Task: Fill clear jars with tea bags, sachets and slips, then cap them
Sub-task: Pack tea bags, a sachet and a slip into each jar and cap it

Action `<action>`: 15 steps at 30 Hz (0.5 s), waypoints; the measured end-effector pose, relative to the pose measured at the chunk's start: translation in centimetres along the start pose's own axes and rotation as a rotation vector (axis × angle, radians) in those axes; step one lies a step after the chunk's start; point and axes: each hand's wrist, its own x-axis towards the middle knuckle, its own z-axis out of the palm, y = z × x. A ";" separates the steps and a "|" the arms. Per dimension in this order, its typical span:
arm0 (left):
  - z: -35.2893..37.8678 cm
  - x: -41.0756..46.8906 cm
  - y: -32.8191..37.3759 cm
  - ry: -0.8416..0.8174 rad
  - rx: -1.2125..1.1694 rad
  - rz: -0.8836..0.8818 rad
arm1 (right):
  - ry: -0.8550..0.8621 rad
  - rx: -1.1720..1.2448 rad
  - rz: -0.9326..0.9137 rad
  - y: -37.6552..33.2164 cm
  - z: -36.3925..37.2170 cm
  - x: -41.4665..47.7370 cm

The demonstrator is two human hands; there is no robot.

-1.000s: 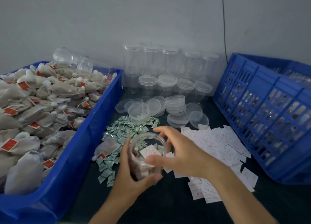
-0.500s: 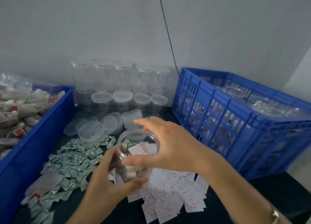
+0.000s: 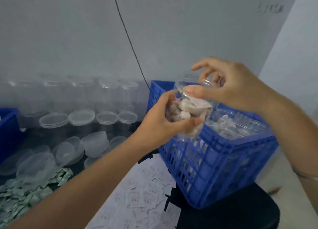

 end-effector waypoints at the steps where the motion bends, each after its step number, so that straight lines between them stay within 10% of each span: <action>1: 0.2 1.4 0.3 -0.019 0.017 0.008 | 0.019 -0.003 0.026 0.7 -0.8 0.8; 15: 2.7 9.4 -5.0 -0.225 0.470 -0.125 | 0.149 -0.274 0.406 12.9 -0.8 6.7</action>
